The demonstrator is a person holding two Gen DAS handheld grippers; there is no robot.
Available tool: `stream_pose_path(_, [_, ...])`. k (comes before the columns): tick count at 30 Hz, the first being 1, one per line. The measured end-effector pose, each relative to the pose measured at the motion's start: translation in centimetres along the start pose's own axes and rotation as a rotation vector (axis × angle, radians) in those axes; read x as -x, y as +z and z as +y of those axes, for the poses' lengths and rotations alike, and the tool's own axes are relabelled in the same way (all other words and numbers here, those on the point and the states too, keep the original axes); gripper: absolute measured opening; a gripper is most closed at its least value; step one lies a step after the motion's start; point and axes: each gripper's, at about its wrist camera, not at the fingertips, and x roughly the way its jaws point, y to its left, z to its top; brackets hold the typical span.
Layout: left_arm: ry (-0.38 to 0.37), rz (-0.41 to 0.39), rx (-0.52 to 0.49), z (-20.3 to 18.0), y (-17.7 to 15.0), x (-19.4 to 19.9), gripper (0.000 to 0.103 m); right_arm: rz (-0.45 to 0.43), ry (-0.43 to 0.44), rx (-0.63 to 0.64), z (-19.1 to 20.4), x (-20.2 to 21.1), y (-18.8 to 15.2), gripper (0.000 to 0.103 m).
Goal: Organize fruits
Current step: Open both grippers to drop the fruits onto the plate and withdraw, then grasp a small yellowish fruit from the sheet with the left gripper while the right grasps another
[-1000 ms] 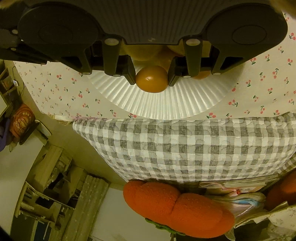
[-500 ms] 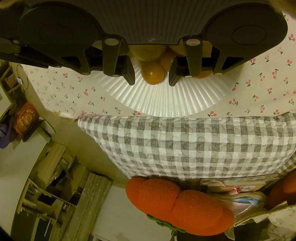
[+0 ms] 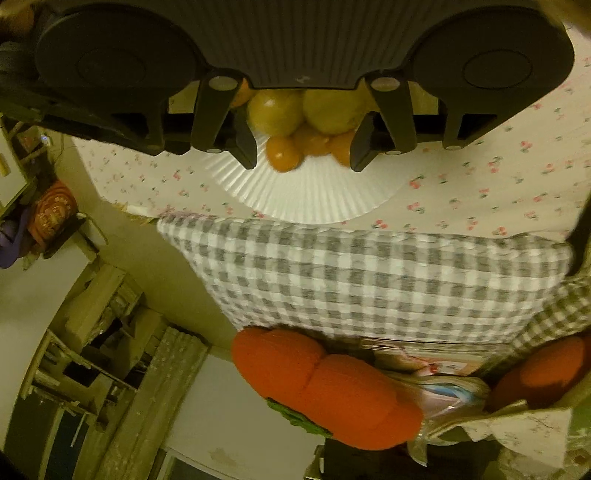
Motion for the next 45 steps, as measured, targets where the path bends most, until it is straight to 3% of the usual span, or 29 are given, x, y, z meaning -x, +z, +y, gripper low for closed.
stream_pose_path(11, [0.132,0.039,0.025,3.7,-2.7,3.7,0.060,0.017,-0.026,0.075,2.8,1.9,-0.6,0.061])
stream_pose_path(18, [0.143,0.042,0.037,4.7,-4.2,6.3,0.067,0.021,-0.035,0.115,4.3,3.5,-1.3,0.069])
stream_pose_path(25, [0.164,0.021,0.033,4.8,-5.7,9.0,0.075,0.034,-0.034,0.170,6.3,5.2,-2.6,0.085])
stream_pose_path(28, [0.172,0.022,0.032,4.9,-6.3,9.8,0.085,0.045,-0.027,0.174,6.8,5.9,-3.4,0.090])
stream_pose_path(33, [0.175,0.026,0.046,5.5,-7.4,10.9,0.092,0.066,-0.032,0.187,7.7,6.5,-4.7,0.093])
stream_pose_path(45, [0.185,0.048,0.055,7.1,-9.0,11.9,0.092,0.116,-0.021,0.159,8.0,6.7,-6.8,0.100])
